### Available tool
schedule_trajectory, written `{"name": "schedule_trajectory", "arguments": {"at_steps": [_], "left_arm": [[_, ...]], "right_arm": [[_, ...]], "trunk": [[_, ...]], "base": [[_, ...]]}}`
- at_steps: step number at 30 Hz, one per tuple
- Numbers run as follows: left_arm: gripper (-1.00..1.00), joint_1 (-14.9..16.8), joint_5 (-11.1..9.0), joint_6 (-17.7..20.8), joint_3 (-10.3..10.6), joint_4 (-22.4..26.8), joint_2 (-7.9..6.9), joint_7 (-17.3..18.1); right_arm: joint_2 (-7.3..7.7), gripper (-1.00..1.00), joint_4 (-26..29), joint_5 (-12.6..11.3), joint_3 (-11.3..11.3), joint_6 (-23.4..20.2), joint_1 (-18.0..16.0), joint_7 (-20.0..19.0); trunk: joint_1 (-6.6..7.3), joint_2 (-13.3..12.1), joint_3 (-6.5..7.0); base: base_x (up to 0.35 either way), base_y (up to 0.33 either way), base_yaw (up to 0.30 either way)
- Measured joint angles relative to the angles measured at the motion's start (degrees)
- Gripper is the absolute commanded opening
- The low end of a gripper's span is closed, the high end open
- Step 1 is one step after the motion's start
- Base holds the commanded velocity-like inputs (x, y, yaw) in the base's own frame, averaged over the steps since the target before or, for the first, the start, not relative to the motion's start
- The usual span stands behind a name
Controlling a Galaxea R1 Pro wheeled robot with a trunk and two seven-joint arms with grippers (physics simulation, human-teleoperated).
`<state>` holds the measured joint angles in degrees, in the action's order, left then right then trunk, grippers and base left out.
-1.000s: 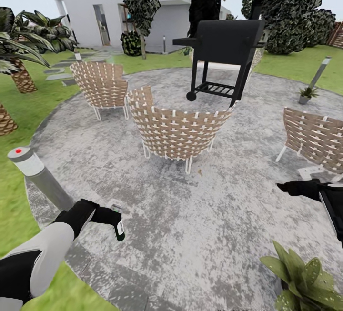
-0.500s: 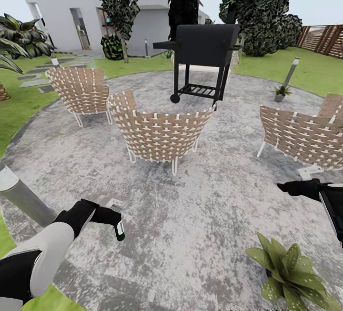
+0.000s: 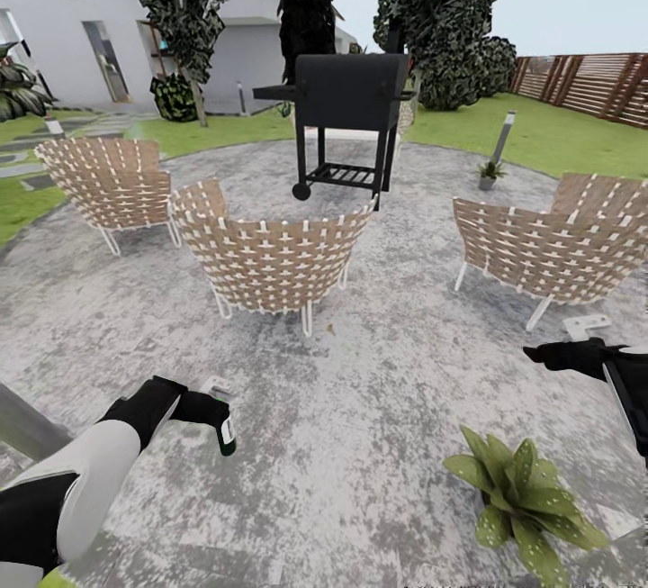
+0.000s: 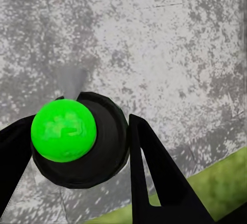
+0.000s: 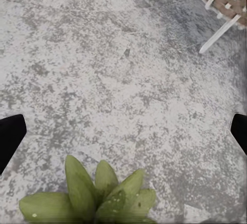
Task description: Pick up the pesticide atomizer in the garden and spray insectifuge to fully cover both potted plants in the garden.
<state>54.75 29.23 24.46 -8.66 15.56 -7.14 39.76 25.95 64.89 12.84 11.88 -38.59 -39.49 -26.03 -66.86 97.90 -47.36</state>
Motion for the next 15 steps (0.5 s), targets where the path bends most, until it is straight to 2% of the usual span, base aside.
{"name": "schedule_trajectory", "arguments": {"at_steps": [15], "left_arm": [[-1.00, 0.0, 0.0, 0.0, 0.0, 0.0, 0.00, 0.0]], "right_arm": [[0.00, 1.00, 0.0, 0.0, 0.1, 0.0, 0.0, -0.1]], "trunk": [[0.00, 0.0, 0.95]], "base": [[0.000, 0.022, -0.228]]}}
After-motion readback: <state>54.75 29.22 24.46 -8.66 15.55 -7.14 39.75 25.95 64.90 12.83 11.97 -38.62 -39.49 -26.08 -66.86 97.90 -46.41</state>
